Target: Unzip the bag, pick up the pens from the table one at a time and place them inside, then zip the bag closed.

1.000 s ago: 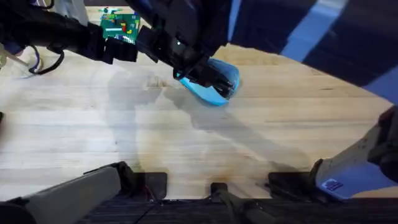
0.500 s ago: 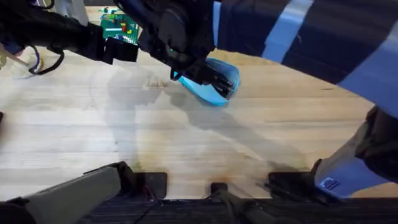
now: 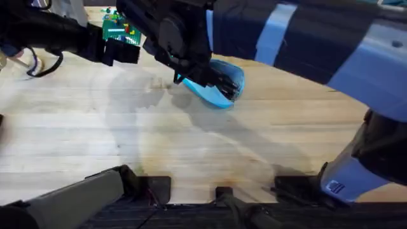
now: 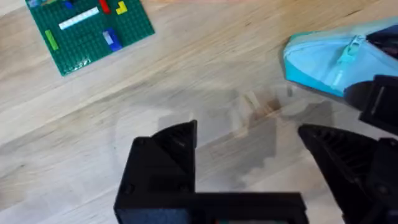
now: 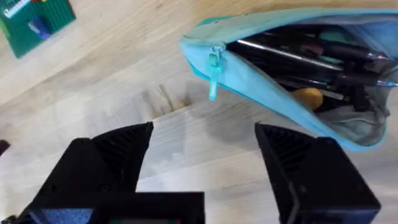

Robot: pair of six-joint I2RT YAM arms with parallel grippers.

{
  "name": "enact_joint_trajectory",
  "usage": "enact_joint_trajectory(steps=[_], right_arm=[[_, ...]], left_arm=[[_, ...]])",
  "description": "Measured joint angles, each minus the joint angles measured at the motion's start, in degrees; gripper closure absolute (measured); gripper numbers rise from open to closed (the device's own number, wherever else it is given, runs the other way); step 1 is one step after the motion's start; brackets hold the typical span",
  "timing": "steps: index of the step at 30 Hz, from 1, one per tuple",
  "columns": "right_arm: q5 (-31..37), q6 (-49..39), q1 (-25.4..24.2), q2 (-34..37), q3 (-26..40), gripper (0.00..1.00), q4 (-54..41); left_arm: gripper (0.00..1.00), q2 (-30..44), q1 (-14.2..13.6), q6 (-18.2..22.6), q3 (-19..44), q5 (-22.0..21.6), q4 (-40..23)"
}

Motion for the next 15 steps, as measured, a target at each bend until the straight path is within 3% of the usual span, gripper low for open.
enact_joint_trajectory(steps=[2,3,7,15], right_arm=[[0.0,0.0,0.0,0.5,0.0,0.005,0.2],[0.1,0.0,-0.1,1.0,0.0,0.005,0.9],[0.2,0.0,-0.4,1.4,0.0,0.005,2.0],[0.2,0.0,-2.0,3.8,0.0,0.006,2.7]], left_arm=[[0.007,0.0,1.5,0.7,0.0,1.4,0.0],[0.007,0.0,4.3,1.3,0.0,3.2,-0.1],[0.007,0.0,7.2,1.6,0.0,5.0,-0.8],[0.008,0.0,7.9,1.8,0.0,6.9,-1.3]])
